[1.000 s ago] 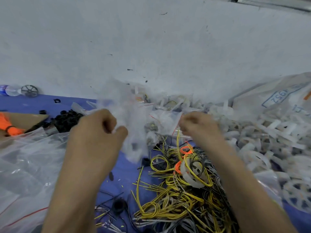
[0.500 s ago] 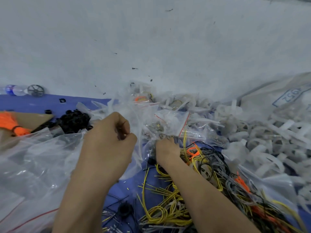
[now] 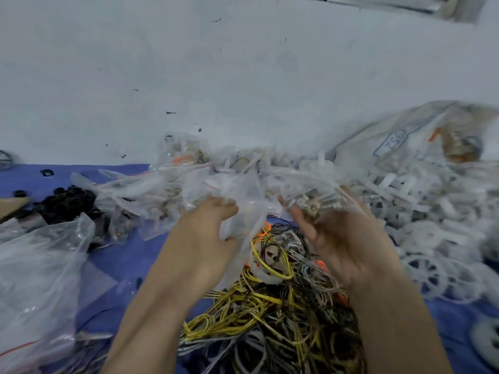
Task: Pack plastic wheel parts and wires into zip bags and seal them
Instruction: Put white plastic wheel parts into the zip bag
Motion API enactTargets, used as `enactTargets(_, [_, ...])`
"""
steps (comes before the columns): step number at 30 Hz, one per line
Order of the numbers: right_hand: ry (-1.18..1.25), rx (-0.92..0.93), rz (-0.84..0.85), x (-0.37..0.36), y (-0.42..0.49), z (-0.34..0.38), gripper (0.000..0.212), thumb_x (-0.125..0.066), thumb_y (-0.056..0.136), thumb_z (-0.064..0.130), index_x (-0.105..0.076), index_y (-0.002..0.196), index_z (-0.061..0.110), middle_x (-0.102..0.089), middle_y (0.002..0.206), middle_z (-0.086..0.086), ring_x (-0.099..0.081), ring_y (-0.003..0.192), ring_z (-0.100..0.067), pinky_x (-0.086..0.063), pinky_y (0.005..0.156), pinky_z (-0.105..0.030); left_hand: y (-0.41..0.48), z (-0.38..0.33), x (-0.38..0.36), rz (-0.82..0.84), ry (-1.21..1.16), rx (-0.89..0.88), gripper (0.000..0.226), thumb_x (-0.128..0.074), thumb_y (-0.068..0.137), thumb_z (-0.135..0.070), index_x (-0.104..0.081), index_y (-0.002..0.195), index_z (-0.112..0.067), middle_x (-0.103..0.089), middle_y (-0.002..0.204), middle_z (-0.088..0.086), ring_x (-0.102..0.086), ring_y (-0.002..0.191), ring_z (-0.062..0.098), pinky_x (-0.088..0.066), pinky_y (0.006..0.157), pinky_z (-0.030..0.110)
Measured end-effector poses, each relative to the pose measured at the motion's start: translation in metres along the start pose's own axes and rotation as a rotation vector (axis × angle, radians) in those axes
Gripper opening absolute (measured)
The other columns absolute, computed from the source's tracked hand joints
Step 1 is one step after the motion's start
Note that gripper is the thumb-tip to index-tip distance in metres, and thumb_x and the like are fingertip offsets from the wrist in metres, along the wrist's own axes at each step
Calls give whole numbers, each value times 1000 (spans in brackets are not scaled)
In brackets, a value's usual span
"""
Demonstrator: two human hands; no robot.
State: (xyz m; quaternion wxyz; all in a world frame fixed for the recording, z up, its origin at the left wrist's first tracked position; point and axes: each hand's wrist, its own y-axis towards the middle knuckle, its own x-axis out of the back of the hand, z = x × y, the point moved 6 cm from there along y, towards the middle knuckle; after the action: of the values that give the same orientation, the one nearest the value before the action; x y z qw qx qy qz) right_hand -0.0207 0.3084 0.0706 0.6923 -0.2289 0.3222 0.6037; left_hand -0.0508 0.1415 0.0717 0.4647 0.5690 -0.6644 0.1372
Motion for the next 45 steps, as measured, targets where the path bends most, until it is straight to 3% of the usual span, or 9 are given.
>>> enactTargets(6, [-88,-54,298,-5,-13,18,35,-43,84,16,-70,90,-5,-69,97,-27,-69,84,-35,-59,65,-43,-5,-44,-34,38,51,-197,46,-58,84,-15,-54,129,-22,-40,144,-10,-37,126,2,-26,89,8])
enactTargets(10, [-386,-76,206,9,-6,8,28,-55,75,20,-53,86,-5,-55,83,-23,-55,69,-27,-55,57,-34,-12,-59,-21,-29,-190,-237,47,-68,74,-3,-55,88,-46,-54,83,-21,-49,74,-23,-30,59,-6])
enactTargets(16, [-980,31,-44,28,4,3,18,-58,87,1,-55,95,-14,-58,99,-38,-61,82,-38,-52,71,-52,-12,-49,-21,43,-249,-139,30,-70,71,-12,-58,74,-39,-58,109,-22,-63,81,1,-34,58,0])
enactTargets(19, [-1542,168,-79,20,7,6,9,-56,82,-3,-55,79,6,-61,82,-14,-53,65,-17,-45,51,-16,-11,-49,-22,26,-264,-110,32,-69,70,-7,-59,81,-35,-48,129,-26,-57,65,-14,-35,56,2])
enactTargets(23, [-1855,151,-129,9,8,-7,16,-48,84,0,-47,97,10,-59,102,-10,-55,95,-28,-46,77,-31,-12,-52,-21,-42,-182,-100,61,-70,71,-6,-55,127,-26,-35,129,-28,-60,92,8,-26,72,-8])
enactTargets(30, [-1179,183,189,3,-15,27,19,-65,83,8,-70,97,21,-72,103,1,-67,94,-10,-54,80,-19,-10,-38,-13,-70,-198,-46,72,-66,78,-12,-37,143,-25,-27,130,-30,-57,102,20,-26,72,-9])
enactTargets(33, [-942,361,-47,37,-11,68,14,-64,84,8,-73,79,17,-74,83,-3,-70,83,-18,-58,70,-24,-8,-31,-11,-73,-231,-6,71,-64,81,-12,-34,144,-26,-27,137,-30,-61,92,16,-32,71,-4])
enactTargets(37, [-1442,303,-723,139,4,89,12,-60,89,17,-70,96,15,-60,124,-9,-56,108,-29,-44,86,-35,-6,-24,-7,-104,-265,18,65,-61,83,-13,-36,143,-24,-34,148,-15,-64,87,14,-42,77,25])
enactTargets(45, [-1610,37,-635,210,29,59,27,-51,95,23,-67,116,16,-52,137,-7,-37,129,-34,-27,110,-43,-8,-21,-10,-83,-340,102,58,-55,88,-14,-38,140,-35,-55,131,6,-53,51,5,-36,57,12])
